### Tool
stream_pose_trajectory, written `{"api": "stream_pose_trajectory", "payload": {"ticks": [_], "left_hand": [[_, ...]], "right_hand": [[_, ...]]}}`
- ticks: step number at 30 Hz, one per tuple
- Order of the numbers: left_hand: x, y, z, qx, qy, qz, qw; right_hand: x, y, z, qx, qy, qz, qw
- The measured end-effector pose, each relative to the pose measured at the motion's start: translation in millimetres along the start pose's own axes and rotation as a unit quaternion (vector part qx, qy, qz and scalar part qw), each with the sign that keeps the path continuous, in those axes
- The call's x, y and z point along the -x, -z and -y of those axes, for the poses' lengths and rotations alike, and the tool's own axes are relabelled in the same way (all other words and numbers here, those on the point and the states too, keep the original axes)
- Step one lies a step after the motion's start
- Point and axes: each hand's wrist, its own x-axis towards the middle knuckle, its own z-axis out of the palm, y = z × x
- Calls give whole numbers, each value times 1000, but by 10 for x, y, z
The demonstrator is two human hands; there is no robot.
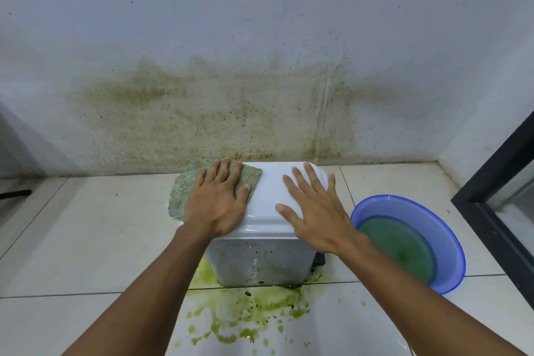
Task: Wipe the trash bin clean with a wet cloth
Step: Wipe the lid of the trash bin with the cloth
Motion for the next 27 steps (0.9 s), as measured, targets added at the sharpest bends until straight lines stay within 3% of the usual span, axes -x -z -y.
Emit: {"api": "stream_pose_trajectory", "payload": {"ticks": [11,19,27], "left_hand": [[227,-44,-128,9,-66,-29,997],[202,-44,-116,22,-68,-34,997],[225,-1,-112,33,-64,-28,997]], "right_hand": [[279,30,-241,38,212,-65,974],[216,-3,-301,22,275,-168,947],[209,99,-285,-17,300,-163,940]]}}
